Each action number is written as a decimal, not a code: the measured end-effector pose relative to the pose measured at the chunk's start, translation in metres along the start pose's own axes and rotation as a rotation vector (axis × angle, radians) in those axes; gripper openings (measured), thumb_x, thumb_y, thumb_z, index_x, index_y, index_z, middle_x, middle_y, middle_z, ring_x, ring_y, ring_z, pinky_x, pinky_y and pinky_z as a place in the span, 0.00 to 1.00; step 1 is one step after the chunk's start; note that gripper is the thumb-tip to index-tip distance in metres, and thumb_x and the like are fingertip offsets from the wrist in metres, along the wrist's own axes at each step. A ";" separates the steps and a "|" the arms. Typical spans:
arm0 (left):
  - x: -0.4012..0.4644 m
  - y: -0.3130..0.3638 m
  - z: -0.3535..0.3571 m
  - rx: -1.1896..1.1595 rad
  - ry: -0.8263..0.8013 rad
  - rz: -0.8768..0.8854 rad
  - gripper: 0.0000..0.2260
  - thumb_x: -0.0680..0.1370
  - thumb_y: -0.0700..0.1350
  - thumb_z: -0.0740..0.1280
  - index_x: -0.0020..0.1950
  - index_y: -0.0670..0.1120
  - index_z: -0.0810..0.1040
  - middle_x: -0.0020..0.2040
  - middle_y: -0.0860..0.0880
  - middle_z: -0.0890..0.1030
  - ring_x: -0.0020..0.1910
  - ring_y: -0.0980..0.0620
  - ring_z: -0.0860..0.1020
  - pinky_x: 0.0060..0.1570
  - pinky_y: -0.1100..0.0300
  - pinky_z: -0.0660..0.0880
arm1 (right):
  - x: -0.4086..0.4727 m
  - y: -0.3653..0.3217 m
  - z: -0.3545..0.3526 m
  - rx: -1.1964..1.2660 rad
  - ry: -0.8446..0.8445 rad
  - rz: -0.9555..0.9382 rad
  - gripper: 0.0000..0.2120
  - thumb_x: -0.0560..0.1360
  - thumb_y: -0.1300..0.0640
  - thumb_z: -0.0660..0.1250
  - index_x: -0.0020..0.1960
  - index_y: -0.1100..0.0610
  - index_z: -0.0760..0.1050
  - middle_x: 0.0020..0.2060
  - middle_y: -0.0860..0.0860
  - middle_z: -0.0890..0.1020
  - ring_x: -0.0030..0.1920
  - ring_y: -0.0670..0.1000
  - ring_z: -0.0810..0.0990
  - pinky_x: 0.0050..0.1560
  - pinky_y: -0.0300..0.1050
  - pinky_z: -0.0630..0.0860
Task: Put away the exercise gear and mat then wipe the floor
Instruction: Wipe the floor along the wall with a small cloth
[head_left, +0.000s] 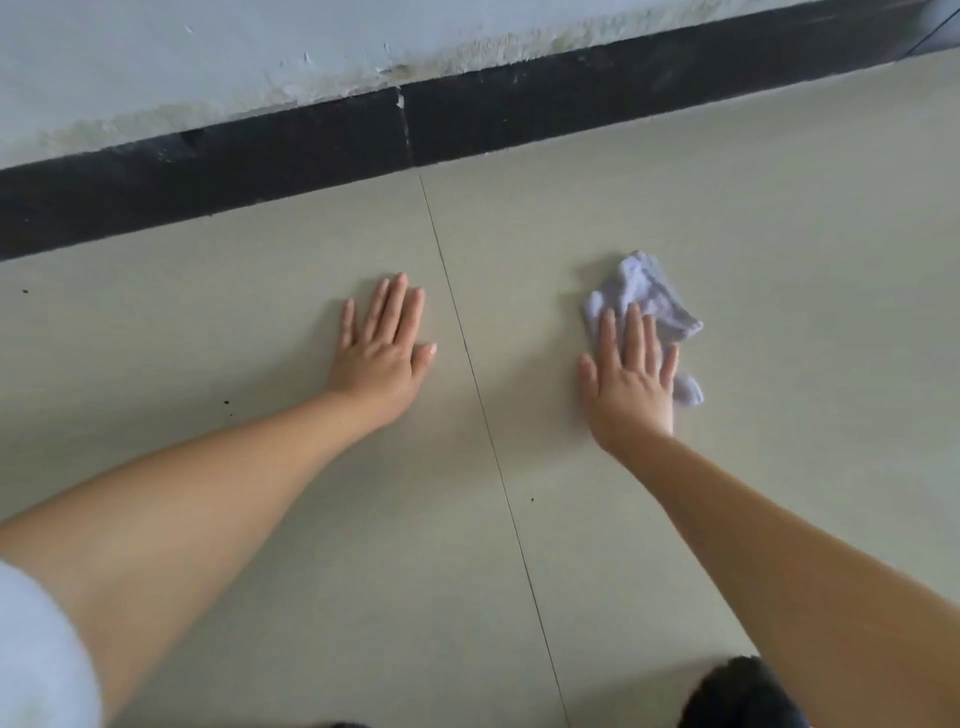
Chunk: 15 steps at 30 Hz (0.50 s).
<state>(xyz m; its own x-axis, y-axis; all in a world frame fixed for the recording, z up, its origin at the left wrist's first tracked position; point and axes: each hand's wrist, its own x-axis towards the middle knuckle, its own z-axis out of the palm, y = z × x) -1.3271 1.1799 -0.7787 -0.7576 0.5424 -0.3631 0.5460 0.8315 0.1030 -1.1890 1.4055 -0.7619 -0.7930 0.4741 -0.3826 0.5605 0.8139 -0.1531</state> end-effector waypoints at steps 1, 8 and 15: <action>0.000 -0.001 0.001 0.000 0.011 -0.001 0.30 0.79 0.57 0.42 0.78 0.46 0.42 0.78 0.47 0.40 0.77 0.49 0.40 0.72 0.46 0.36 | -0.029 -0.015 0.018 -0.033 0.017 -0.138 0.29 0.80 0.43 0.44 0.78 0.53 0.48 0.77 0.56 0.50 0.77 0.54 0.44 0.75 0.57 0.40; 0.001 -0.003 -0.001 -0.035 0.054 0.013 0.34 0.75 0.60 0.39 0.78 0.46 0.47 0.79 0.47 0.44 0.78 0.49 0.43 0.73 0.44 0.40 | -0.115 -0.035 0.057 -0.194 -0.149 -0.805 0.26 0.78 0.43 0.51 0.74 0.49 0.62 0.73 0.50 0.66 0.73 0.52 0.62 0.69 0.55 0.57; 0.001 0.003 -0.001 -0.018 0.045 -0.007 0.28 0.82 0.54 0.49 0.78 0.46 0.42 0.78 0.48 0.39 0.77 0.50 0.39 0.73 0.45 0.37 | 0.015 0.093 -0.032 0.026 -0.021 0.122 0.27 0.82 0.44 0.44 0.78 0.51 0.46 0.78 0.54 0.46 0.77 0.52 0.43 0.76 0.53 0.43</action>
<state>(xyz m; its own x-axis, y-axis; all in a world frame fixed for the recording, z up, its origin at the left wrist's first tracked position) -1.3268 1.1827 -0.7777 -0.7771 0.5408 -0.3219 0.5342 0.8372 0.1171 -1.1567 1.4992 -0.7524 -0.7135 0.5617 -0.4189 0.6587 0.7415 -0.1277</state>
